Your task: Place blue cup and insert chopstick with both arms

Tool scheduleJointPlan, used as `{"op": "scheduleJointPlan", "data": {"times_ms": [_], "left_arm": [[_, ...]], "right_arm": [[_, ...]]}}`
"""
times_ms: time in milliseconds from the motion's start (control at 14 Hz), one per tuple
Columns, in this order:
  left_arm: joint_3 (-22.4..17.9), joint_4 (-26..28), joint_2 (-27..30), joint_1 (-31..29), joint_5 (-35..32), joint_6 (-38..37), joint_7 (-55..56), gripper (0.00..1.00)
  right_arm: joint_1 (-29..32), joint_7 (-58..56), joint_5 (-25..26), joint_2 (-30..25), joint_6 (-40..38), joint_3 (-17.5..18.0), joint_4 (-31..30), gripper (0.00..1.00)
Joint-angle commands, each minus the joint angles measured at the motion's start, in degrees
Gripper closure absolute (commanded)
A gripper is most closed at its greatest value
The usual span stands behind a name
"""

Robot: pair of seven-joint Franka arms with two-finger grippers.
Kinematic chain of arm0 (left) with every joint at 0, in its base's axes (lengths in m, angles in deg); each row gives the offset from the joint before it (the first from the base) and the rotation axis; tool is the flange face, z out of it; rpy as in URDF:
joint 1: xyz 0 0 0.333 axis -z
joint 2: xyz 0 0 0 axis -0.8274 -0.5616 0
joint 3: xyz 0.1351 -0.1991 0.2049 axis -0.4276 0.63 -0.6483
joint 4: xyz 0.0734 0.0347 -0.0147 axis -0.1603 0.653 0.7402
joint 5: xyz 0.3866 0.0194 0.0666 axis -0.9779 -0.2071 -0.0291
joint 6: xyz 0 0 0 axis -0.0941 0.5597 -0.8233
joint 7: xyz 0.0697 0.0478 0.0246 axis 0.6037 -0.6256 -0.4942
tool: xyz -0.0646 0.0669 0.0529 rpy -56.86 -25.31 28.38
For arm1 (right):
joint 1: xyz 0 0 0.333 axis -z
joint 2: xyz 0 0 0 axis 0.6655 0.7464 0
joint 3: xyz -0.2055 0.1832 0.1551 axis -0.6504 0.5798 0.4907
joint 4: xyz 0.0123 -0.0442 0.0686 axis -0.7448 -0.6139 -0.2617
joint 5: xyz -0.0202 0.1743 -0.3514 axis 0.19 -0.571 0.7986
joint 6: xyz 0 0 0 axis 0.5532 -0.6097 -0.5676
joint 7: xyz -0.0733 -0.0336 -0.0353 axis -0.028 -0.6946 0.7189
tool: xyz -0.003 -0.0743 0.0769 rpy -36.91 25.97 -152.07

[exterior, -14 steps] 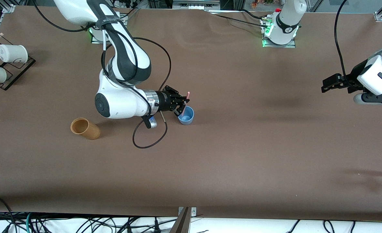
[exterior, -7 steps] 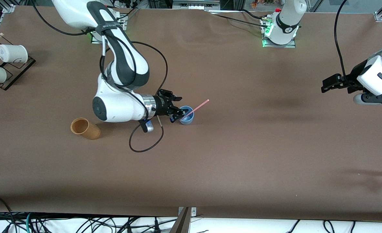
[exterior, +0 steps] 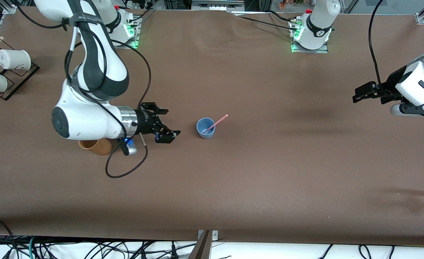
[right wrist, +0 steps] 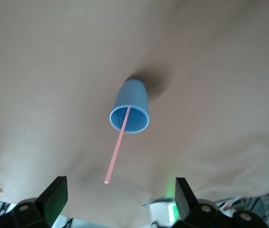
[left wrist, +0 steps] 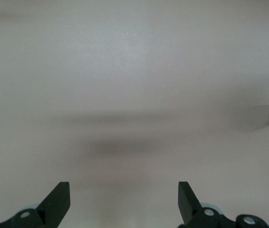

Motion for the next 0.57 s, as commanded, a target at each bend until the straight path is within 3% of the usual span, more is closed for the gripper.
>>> {"op": "scheduleJointPlan", "data": {"times_ms": [0, 286, 500], "left_arm": [[-0.16, -1.86, -1.13, -0.17, 1.34, -0.15, -0.41, 0.00], [-0.16, -1.86, -1.22, -0.26, 1.25, -0.15, -0.41, 0.00], [-0.16, -1.86, -1.40, -0.09, 1.26, -0.15, -0.41, 0.00]], "right_arm": [[-0.09, -11.07, 7.95, -1.82, -3.82, -2.18, 0.54, 0.00], [-0.01, -29.52, 27.01, -5.85, -10.32, -3.24, 0.37, 0.00], [2.53, -41.32, 33.64, -10.50, -10.95, -2.72, -2.87, 0.00]]}}
